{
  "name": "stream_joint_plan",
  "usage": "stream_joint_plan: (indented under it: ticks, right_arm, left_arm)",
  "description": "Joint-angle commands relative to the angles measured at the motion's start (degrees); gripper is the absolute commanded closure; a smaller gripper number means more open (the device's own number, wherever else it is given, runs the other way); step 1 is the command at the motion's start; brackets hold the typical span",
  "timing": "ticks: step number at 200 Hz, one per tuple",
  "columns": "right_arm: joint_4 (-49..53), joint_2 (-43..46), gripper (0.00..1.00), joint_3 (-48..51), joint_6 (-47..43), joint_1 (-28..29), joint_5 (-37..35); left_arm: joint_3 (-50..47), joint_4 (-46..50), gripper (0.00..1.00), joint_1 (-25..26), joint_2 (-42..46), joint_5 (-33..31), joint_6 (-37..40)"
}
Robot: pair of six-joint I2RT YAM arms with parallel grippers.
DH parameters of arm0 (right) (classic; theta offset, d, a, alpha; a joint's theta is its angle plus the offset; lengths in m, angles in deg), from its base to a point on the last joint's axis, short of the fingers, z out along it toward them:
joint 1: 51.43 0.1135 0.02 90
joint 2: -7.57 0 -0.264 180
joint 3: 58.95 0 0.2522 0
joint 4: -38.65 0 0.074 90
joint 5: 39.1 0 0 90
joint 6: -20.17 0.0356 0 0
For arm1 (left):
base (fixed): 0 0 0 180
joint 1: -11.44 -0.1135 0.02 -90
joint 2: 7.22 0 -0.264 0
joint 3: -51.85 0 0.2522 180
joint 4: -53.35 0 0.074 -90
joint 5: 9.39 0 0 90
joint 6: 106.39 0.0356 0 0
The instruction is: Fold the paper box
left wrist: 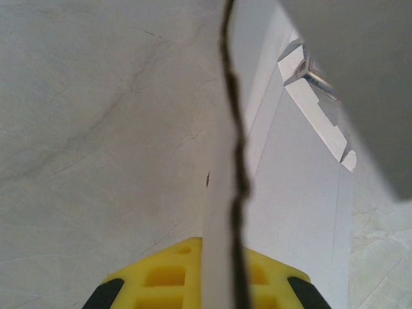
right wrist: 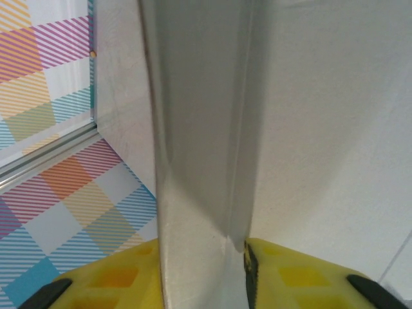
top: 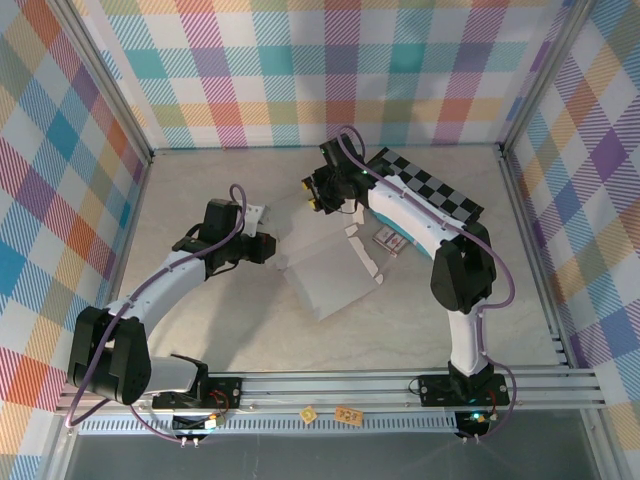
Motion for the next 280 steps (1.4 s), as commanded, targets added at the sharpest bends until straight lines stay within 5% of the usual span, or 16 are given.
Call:
stream_joint_plan:
  ticks: [1,81,126,189,260,280]
  right_arm:
    - [0.6,0.0,0.70,-1.5,0.2,0.5,0.8]
    - [-0.1,2.0,0.97,2.3,1.4,0.5,0.8]
    - [-2.1,3.2,0.99,4.7,2.0,0.5,0.8]
    - [-2.8,2.4,0.85,4.7,2.5,0.4,2.2]
    - [-2.0,2.8,1.00,4.7,2.7,0.5,1.0]
    - [-2.6,3.4,1.00,5.2,3.4,0.4,-0.2]
  left_arm:
    - [0.2,0.3,1.00,0.3,1.8,0.2,1.5]
    - [-0.1,0.2,1.00,0.2,2.8,-0.4,1.5]
    - [0.1,0.0,1.00,0.2,2.9,-0.4,1.2]
    - [0.6,0.3,1.00,0.2,2.3,0.2,2.3]
    - [1.5,0.2,1.00,0.2,1.7,-0.2,2.2]
    - [3.1,0.3,0.76,0.2,3.3,-2.5,-0.8]
